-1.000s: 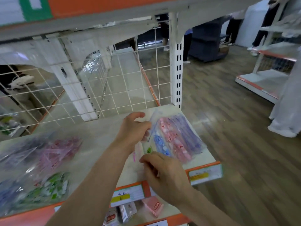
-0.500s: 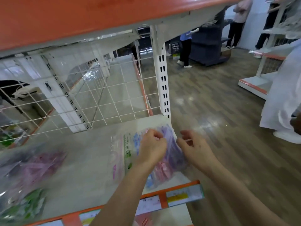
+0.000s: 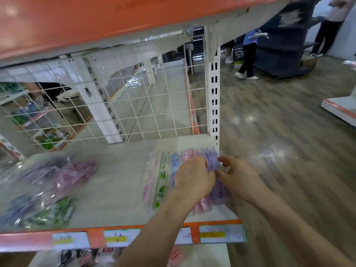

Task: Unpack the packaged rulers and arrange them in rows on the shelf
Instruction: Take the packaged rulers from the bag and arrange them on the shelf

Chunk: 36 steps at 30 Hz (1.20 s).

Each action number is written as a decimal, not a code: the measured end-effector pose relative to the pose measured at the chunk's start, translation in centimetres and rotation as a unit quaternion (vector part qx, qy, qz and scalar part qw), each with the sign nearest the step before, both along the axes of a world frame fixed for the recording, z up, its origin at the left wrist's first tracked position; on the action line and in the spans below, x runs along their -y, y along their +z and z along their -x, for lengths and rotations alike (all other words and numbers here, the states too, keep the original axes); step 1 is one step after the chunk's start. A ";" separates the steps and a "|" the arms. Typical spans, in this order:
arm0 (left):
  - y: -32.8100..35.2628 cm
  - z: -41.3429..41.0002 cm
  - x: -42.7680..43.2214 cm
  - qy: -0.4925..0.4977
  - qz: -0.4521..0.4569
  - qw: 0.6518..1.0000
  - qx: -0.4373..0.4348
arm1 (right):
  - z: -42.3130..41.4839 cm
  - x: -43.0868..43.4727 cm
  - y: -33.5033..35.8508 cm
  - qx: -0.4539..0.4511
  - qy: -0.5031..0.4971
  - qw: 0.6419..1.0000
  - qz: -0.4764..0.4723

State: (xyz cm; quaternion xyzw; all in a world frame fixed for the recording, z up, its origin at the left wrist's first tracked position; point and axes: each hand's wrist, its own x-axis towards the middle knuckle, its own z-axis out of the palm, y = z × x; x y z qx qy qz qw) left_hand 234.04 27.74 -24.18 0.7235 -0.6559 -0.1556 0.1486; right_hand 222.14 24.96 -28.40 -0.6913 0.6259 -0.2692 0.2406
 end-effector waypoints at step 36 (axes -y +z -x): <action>1.1 -11.7 -2.8 0.075 0.044 0.992 -0.095 | -8.9 -6.4 4.8 -0.051 0.073 0.994 0.059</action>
